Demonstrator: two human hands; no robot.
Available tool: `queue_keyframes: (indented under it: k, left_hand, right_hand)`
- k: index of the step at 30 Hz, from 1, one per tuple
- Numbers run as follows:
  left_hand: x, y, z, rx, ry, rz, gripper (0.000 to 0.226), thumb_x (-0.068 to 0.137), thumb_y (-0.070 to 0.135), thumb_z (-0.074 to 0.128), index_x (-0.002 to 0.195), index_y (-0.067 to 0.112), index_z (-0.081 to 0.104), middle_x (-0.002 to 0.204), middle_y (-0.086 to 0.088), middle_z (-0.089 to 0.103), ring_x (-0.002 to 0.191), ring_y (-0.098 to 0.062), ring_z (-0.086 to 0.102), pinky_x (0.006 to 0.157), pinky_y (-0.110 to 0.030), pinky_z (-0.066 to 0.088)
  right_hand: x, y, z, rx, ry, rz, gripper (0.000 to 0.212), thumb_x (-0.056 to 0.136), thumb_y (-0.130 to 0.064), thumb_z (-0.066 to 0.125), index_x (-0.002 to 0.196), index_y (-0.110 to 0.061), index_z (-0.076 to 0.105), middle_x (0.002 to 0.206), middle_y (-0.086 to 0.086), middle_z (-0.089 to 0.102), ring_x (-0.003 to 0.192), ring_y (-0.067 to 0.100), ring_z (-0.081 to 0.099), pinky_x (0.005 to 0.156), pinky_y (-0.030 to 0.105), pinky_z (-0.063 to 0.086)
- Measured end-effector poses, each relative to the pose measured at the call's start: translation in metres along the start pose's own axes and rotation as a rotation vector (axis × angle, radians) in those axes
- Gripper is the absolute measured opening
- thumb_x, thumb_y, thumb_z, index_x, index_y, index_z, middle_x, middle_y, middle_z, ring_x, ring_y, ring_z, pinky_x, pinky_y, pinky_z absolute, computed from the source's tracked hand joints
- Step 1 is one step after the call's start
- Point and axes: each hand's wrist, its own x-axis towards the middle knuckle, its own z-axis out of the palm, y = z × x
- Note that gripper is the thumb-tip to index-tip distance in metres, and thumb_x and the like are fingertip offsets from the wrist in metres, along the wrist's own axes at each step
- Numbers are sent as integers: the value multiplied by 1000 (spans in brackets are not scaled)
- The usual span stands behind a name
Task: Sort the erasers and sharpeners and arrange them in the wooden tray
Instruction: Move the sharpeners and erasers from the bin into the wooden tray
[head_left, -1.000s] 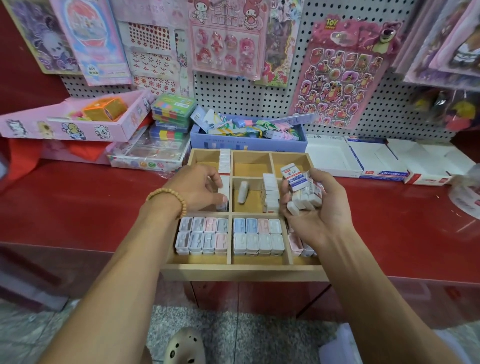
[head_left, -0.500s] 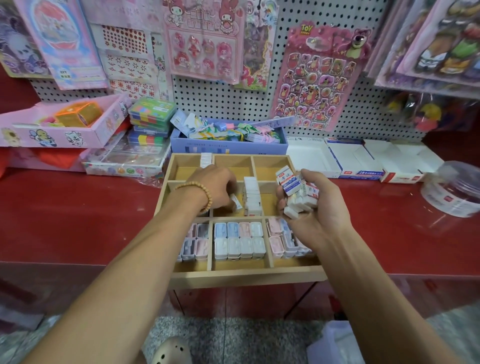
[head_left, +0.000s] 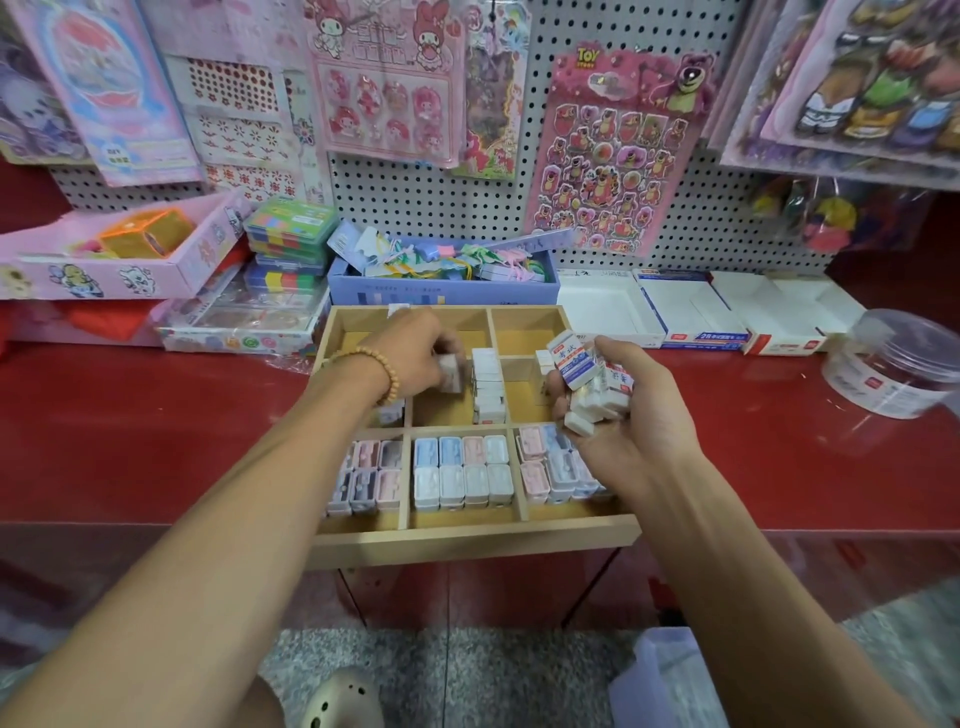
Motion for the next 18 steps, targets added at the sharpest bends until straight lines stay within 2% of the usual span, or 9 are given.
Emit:
queue_keyframes:
  k: [4, 7, 9, 10, 12, 13, 18]
  left_hand:
    - [-23, -14, -32, -123, 63, -35, 26, 80, 9, 77, 101, 23, 74, 101, 4, 66, 80, -5, 57, 82, -23, 45]
    - [-49, -29, -43, -211, 68, -90, 28, 85, 9, 72, 110, 24, 73, 111, 10, 60, 89, -6, 62, 85, -22, 45]
    - [-64, -38, -44, -285, 74, -126, 29, 85, 8, 72, 106, 28, 73, 114, 11, 63, 92, -5, 64, 92, -26, 48]
    - [-71, -42, -43, -295, 65, -141, 29, 85, 8, 72, 104, 29, 73, 113, 11, 64, 92, -2, 63, 91, -25, 48]
    - [-77, -46, -37, -258, 24, -173, 26, 85, 11, 73, 103, 29, 74, 109, 12, 65, 86, 5, 59, 77, -15, 45]
    - [-78, -47, -33, -242, 11, -182, 24, 84, 12, 74, 102, 28, 75, 110, 11, 66, 85, 3, 59, 75, -16, 45]
    - [-71, -41, -14, -208, 66, -152, 22, 79, 17, 80, 99, 22, 76, 104, 10, 67, 85, -3, 59, 85, -26, 50]
  right_hand:
    - [-2, 1, 3, 2, -12, -12, 17, 92, -21, 60, 101, -7, 64, 78, 10, 69, 66, 20, 65, 54, 25, 42]
    - [-5, 4, 7, 17, -24, -9, 15, 92, -20, 60, 98, -6, 65, 78, 11, 70, 66, 20, 64, 62, 27, 41]
    - [-7, 5, 10, 16, -37, -6, 15, 93, -19, 60, 98, -6, 64, 76, 12, 70, 66, 20, 64, 62, 27, 42]
    - [-8, 6, 11, 13, -42, -7, 16, 93, -19, 60, 100, -5, 64, 76, 12, 71, 66, 20, 65, 61, 27, 42]
    - [-9, 8, 12, 4, -45, -7, 19, 93, -20, 60, 104, -4, 64, 76, 11, 71, 66, 20, 65, 60, 27, 43]
    - [-9, 9, 13, -2, -47, -4, 21, 93, -20, 60, 106, -4, 63, 75, 11, 70, 65, 19, 65, 59, 26, 44]
    - [-8, 13, 17, -2, -51, 6, 23, 92, -20, 61, 108, -4, 63, 77, 11, 69, 62, 19, 66, 57, 26, 43]
